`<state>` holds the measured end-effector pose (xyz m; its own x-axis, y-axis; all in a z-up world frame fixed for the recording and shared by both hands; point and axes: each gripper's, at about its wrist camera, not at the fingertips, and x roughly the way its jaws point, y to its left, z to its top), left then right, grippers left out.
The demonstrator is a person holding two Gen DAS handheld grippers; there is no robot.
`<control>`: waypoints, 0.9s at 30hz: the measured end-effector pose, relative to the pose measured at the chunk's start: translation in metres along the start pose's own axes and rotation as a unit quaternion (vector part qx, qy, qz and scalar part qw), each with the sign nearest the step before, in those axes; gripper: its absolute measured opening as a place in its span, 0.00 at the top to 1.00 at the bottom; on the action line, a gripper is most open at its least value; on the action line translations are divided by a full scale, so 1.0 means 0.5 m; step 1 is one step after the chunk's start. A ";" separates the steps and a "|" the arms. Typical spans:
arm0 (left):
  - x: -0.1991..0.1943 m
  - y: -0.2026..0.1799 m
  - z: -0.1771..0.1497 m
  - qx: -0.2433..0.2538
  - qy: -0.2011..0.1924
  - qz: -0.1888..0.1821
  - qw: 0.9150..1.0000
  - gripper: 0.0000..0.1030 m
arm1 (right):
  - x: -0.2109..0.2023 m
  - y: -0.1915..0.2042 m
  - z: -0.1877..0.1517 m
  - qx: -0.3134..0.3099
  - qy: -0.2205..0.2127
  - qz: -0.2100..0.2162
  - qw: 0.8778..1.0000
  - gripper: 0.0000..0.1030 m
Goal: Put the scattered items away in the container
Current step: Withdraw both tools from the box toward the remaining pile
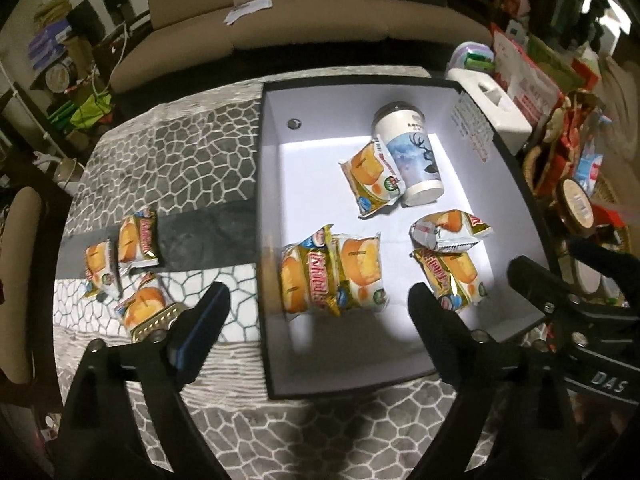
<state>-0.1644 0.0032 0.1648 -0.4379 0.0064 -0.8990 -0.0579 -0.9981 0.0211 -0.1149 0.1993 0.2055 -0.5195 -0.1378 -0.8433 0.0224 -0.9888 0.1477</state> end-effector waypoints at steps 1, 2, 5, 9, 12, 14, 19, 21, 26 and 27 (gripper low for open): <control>-0.007 0.005 -0.004 -0.002 -0.001 0.000 1.000 0.06 | -0.006 0.001 -0.003 0.001 -0.001 0.003 1.000 0.00; -0.012 0.009 -0.007 -0.002 -0.002 0.000 1.000 0.04 | -0.013 0.005 -0.008 0.001 0.000 0.004 1.000 0.00; -0.034 0.021 -0.021 -0.003 -0.005 0.002 1.000 0.03 | -0.034 0.017 -0.017 -0.003 -0.005 0.004 1.000 0.00; -0.066 0.048 -0.046 -0.013 -0.011 0.000 1.000 0.00 | -0.061 0.031 -0.030 0.000 -0.011 0.016 1.000 0.00; -0.089 0.072 -0.068 -0.020 -0.014 0.002 1.000 0.00 | -0.083 0.050 -0.043 -0.007 -0.014 0.016 1.000 0.00; -0.103 0.091 -0.084 -0.026 -0.017 0.004 1.000 0.00 | -0.098 0.065 -0.053 -0.009 -0.018 0.017 1.000 0.00; -0.130 0.147 -0.123 -0.041 -0.023 0.009 0.999 0.00 | -0.124 0.102 -0.072 -0.018 -0.027 0.023 0.999 0.00; -0.138 0.175 -0.141 -0.048 -0.023 0.009 0.999 0.00 | -0.126 0.123 -0.080 -0.022 -0.027 0.025 0.999 0.00; -0.149 0.263 -0.185 -0.067 -0.026 0.013 0.997 0.00 | -0.119 0.187 -0.096 -0.040 -0.023 0.031 0.998 0.00; -0.150 0.292 -0.195 -0.075 -0.027 0.015 0.997 0.00 | -0.117 0.199 -0.097 -0.044 -0.022 0.033 0.998 0.00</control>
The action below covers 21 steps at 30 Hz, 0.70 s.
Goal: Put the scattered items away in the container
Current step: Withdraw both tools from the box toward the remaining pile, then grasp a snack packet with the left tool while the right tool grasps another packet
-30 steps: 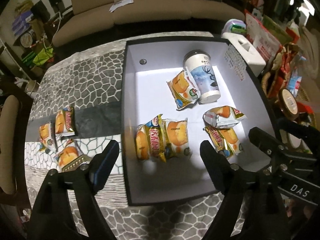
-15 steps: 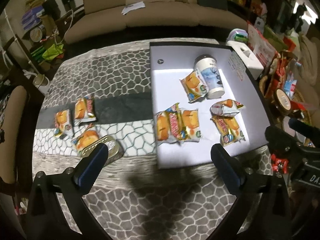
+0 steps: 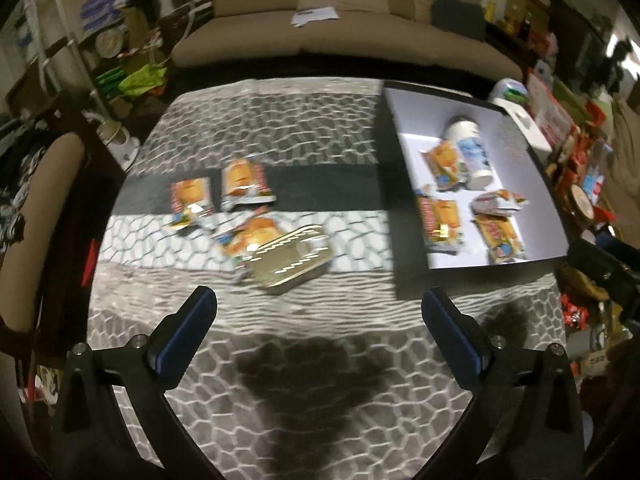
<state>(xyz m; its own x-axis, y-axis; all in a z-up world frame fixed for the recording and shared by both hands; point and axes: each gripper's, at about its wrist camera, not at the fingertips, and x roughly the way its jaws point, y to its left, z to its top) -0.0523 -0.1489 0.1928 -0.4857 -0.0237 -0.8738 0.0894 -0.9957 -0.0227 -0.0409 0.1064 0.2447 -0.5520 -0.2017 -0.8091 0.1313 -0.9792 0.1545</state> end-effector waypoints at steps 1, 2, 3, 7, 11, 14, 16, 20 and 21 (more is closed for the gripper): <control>0.001 0.024 -0.003 -0.005 0.001 0.003 1.000 0.00 | 0.005 0.014 0.001 -0.005 0.001 0.002 1.000 0.00; 0.004 0.062 -0.007 -0.014 0.004 0.010 1.000 0.00 | 0.012 0.034 0.003 -0.011 0.003 0.001 1.000 0.00; 0.006 0.088 -0.010 -0.021 0.005 0.015 1.000 0.00 | 0.016 0.045 0.004 -0.014 0.003 0.003 1.000 0.00; 0.013 0.222 -0.019 -0.068 0.006 0.033 0.997 0.00 | 0.041 0.102 0.011 -0.019 0.001 0.016 1.000 0.00; 0.030 0.323 -0.025 -0.096 0.009 0.044 0.994 0.00 | 0.070 0.165 0.018 -0.022 -0.003 0.035 0.999 0.00; 0.045 0.369 -0.023 -0.108 0.010 0.048 0.993 0.00 | 0.092 0.204 0.025 -0.025 -0.009 0.046 0.999 0.00; 0.060 0.390 -0.019 -0.111 0.013 0.047 0.993 0.00 | 0.112 0.232 0.032 -0.029 -0.007 0.048 0.998 0.00; 0.103 0.409 -0.001 -0.105 0.022 0.043 0.993 0.00 | 0.170 0.286 0.055 -0.034 0.006 0.060 0.998 0.00; 0.117 0.413 0.005 -0.104 0.024 0.043 0.993 0.00 | 0.183 0.296 0.060 -0.034 0.007 0.063 0.997 0.00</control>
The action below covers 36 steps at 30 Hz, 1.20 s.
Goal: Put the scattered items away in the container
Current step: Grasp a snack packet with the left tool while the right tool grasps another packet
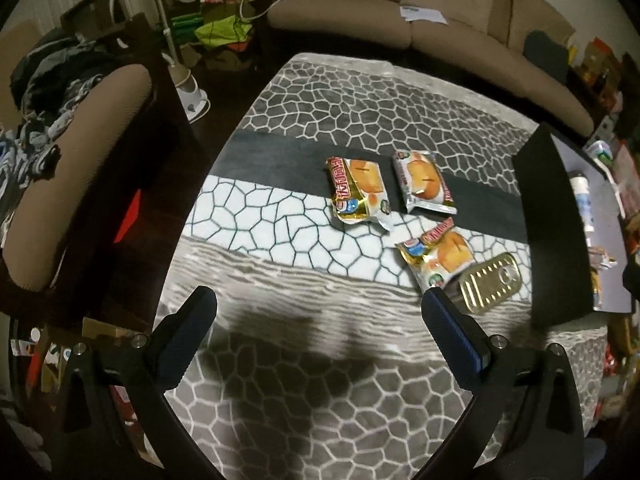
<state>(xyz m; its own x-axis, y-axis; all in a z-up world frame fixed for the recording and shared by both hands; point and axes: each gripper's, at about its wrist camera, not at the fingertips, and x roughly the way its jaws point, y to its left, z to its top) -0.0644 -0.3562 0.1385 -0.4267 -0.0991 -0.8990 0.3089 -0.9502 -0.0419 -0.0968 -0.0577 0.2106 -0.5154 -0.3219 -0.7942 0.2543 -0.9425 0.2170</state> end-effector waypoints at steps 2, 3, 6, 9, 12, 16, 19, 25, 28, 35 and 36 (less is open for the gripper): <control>0.026 0.000 0.014 -0.002 0.004 -0.002 1.000 0.00 | 0.032 0.015 0.014 0.000 0.006 0.005 1.000 0.00; 0.044 0.001 0.022 -0.003 0.006 -0.003 1.000 0.00 | 0.051 0.024 0.022 -0.001 0.011 0.007 1.000 0.00; 0.095 -0.002 0.042 -0.004 0.017 -0.006 1.000 0.00 | 0.102 0.045 0.045 -0.003 0.026 0.011 1.000 0.00; 0.143 -0.012 0.055 -0.001 0.022 -0.007 1.000 0.00 | 0.150 0.052 0.072 0.008 0.038 0.017 0.999 0.00; 0.193 -0.018 0.064 -0.003 0.027 -0.009 1.000 0.00 | 0.201 0.054 0.098 0.016 0.050 0.015 0.999 0.00; 0.243 -0.026 0.075 -0.004 0.032 -0.019 0.999 0.00 | 0.268 0.053 0.124 0.030 0.068 0.019 0.997 0.00; 0.270 -0.035 0.086 -0.002 0.025 -0.020 0.999 0.00 | 0.323 0.061 0.139 0.034 0.084 0.020 0.996 0.00; 0.315 -0.053 0.107 0.025 0.012 -0.005 1.000 0.00 | 0.419 0.080 0.149 0.019 0.111 0.007 0.994 0.00; 0.331 -0.057 0.111 0.028 0.013 -0.009 0.999 0.00 | 0.457 0.092 0.150 0.008 0.121 0.002 0.993 0.00; 0.353 -0.087 0.115 0.043 0.009 -0.010 0.999 0.00 | 0.519 0.099 0.148 0.003 0.138 -0.004 0.990 0.00; 0.358 -0.091 0.114 0.046 0.010 -0.006 0.999 0.00 | 0.526 0.096 0.148 0.006 0.140 -0.005 0.990 0.00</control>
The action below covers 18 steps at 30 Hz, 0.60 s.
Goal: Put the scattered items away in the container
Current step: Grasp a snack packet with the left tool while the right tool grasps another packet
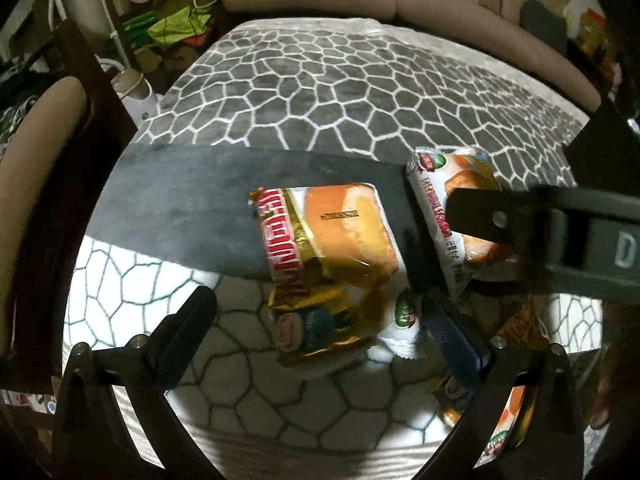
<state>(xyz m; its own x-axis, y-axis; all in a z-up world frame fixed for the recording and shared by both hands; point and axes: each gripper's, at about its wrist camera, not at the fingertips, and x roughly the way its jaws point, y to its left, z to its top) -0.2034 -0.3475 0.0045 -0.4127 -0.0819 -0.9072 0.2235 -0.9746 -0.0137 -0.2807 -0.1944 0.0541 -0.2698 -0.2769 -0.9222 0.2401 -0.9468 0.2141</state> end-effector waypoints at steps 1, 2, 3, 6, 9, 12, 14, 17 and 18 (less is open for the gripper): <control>0.005 -0.004 0.000 0.003 0.001 0.006 1.000 0.00 | 0.006 -0.003 0.001 0.002 0.002 -0.002 1.000 0.00; 0.009 -0.005 0.000 0.004 0.002 0.009 1.000 0.00 | 0.013 -0.005 0.002 0.004 0.005 -0.003 1.000 0.00; 0.015 -0.006 0.000 0.006 0.004 0.011 1.000 0.00 | 0.020 -0.007 0.003 0.006 0.008 -0.004 1.000 0.01; 0.031 -0.002 0.000 0.004 0.010 0.013 1.000 0.00 | 0.036 -0.007 0.001 0.002 0.013 -0.008 1.000 0.05; 0.037 0.007 -0.001 -0.003 0.007 0.006 1.000 0.00 | 0.039 0.001 0.000 -0.017 0.009 -0.014 1.000 0.13; 0.036 0.008 0.000 -0.001 0.003 0.003 1.000 0.05 | 0.035 0.008 0.001 -0.029 0.005 -0.008 1.000 0.34; 0.029 0.009 0.001 -0.004 -0.003 -0.001 1.000 0.24 | 0.029 0.015 -0.001 -0.039 0.004 -0.003 0.999 0.46; 0.016 0.013 0.005 -0.011 -0.004 -0.008 1.000 0.41 | 0.024 0.020 -0.004 -0.045 0.007 0.001 0.999 0.50; 0.015 0.016 0.007 -0.017 0.004 -0.017 1.000 0.41 | 0.020 0.020 -0.007 -0.044 0.008 0.003 0.999 0.52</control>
<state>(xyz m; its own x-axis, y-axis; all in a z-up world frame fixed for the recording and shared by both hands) -0.2076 -0.3569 -0.0009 -0.4146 -0.0466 -0.9088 0.2394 -0.9691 -0.0595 -0.2778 -0.2061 0.0459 -0.2525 -0.2796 -0.9263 0.3223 -0.9270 0.1919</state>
